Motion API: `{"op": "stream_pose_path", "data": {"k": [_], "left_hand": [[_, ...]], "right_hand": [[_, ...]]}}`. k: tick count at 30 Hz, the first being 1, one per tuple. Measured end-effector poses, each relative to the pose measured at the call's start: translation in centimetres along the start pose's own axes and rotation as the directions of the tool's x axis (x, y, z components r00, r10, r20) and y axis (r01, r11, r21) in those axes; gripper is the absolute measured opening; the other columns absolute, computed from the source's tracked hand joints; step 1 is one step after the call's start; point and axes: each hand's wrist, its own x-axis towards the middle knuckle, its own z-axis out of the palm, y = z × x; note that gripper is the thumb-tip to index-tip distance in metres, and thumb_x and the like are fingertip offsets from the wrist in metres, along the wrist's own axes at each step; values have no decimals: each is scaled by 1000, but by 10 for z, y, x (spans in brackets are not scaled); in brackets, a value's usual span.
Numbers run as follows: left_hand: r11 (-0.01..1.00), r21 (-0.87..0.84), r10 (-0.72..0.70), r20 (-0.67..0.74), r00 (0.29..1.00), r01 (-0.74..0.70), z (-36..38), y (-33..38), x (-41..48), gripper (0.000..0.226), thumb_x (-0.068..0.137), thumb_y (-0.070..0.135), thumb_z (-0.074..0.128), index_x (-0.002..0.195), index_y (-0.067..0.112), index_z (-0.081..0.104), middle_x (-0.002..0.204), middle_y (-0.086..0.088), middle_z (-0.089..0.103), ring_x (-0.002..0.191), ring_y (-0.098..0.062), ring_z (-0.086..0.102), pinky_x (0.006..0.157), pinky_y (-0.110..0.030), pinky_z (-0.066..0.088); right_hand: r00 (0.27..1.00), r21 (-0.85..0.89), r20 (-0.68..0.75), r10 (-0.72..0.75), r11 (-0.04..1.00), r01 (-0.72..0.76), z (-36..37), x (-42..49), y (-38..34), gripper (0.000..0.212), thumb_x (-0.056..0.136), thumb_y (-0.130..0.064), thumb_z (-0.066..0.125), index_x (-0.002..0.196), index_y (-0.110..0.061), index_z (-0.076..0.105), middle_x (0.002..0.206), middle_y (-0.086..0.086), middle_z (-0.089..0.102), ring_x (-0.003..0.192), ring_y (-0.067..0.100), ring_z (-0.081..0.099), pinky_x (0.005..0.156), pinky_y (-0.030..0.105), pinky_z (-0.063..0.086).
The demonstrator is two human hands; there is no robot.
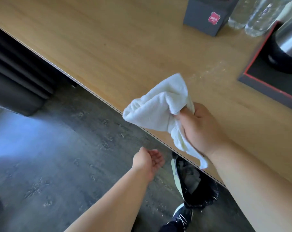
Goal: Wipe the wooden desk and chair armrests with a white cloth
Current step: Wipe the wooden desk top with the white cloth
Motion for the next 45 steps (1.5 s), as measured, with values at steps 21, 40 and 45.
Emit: {"op": "stream_pose_path", "data": {"k": [21, 40, 45], "left_hand": [[991, 24, 133, -17, 991, -132, 8, 19, -30, 28, 88, 11, 31, 63, 22, 30, 52, 1, 24, 44, -17, 20, 34, -23, 22], [939, -301, 253, 276, 927, -166, 78, 137, -96, 51, 105, 20, 26, 119, -12, 63, 110, -30, 75, 95, -41, 76, 83, -48, 56], [934, -296, 284, 286, 915, -198, 75, 140, -75, 48, 105, 21, 31, 110, -11, 68, 94, -26, 78, 79, -36, 79, 76, -46, 56]], "right_hand": [[741, -283, -659, -130, 955, -84, -150, 10, 33, 27, 91, -35, 52, 66, -23, 51, 60, -19, 62, 60, -1, 58, 50, 8, 36], [684, -381, -728, -46, 857, -347, -141, 180, 20, 24, 98, -20, 55, 120, -12, 59, 118, 17, 65, 109, 41, 62, 91, 44, 51], [868, -744, -481, 126, 465, -480, -128, 202, 59, 67, 97, -42, 49, 159, -28, 26, 164, 13, 28, 148, 45, 22, 120, 56, 16]]}}
